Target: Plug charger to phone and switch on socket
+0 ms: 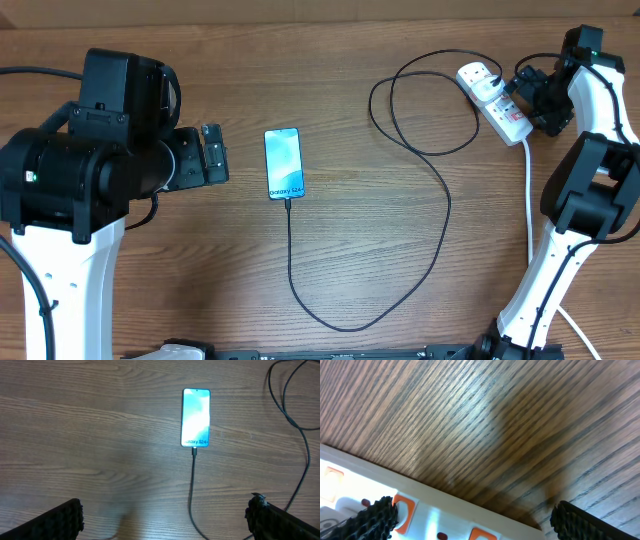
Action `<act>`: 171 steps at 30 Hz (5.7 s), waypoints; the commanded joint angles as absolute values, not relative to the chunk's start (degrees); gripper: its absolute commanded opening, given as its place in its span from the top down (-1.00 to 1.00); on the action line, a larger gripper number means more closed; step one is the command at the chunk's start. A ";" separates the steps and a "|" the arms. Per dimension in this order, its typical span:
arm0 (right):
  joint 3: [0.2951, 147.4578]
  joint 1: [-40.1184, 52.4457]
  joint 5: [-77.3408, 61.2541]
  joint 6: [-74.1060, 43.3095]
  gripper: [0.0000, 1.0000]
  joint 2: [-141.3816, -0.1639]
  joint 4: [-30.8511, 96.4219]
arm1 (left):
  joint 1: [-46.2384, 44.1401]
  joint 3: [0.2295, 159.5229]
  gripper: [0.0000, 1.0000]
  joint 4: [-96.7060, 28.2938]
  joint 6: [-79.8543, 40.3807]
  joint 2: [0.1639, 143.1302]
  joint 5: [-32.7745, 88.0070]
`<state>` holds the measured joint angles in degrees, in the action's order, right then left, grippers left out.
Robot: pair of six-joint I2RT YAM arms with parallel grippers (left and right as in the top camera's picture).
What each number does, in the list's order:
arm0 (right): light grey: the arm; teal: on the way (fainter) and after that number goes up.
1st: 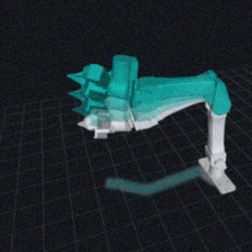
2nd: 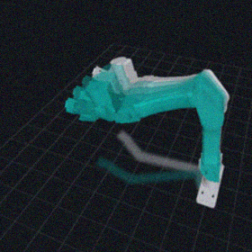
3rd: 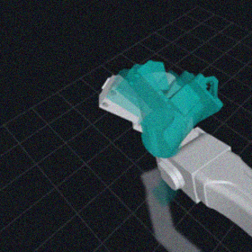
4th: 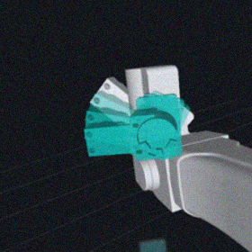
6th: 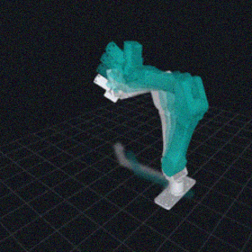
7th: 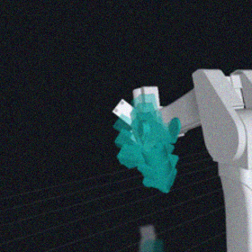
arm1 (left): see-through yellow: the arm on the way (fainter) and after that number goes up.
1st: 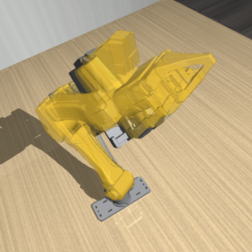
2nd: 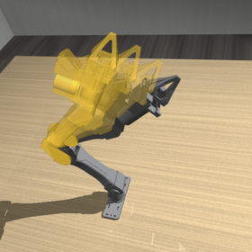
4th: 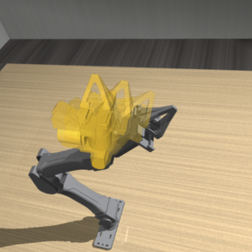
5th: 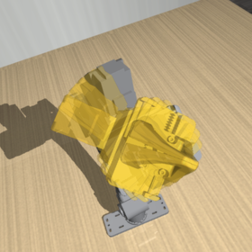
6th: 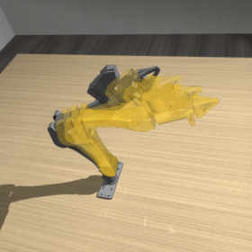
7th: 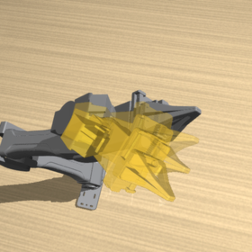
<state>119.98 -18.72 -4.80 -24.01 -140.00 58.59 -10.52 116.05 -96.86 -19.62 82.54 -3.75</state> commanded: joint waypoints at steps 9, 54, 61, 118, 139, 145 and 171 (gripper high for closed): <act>119.94 -18.06 -6.94 -23.57 -1.00 -141.25 61.01 | -10.52 115.85 -0.99 -96.79 -20.82 82.63 -4.67; 122.61 -17.72 -6.94 -21.50 -1.00 -104.05 87.74 | -10.52 115.85 -0.99 -96.79 -20.80 82.61 -4.67; 122.58 -10.87 -4.97 -18.55 -1.00 -97.21 93.49 | -10.52 115.85 -0.99 -96.79 -20.82 82.63 -4.64; 83.94 -4.45 -4.56 -19.00 -1.00 -61.84 87.44 | -10.52 115.85 -0.99 -96.79 -20.82 82.63 -4.67; 48.47 -4.43 -11.75 -13.23 -1.00 -37.28 53.01 | -10.52 115.85 -0.99 -96.79 -20.80 82.63 -4.64; 35.55 -0.82 -12.10 -13.15 -1.00 -29.12 40.64 | -10.52 115.85 -0.99 -96.79 -20.80 82.63 -4.67; 10.15 4.05 -6.20 -10.37 -1.00 -4.62 14.59 | -10.52 115.85 -0.99 -96.79 -20.82 82.63 -4.67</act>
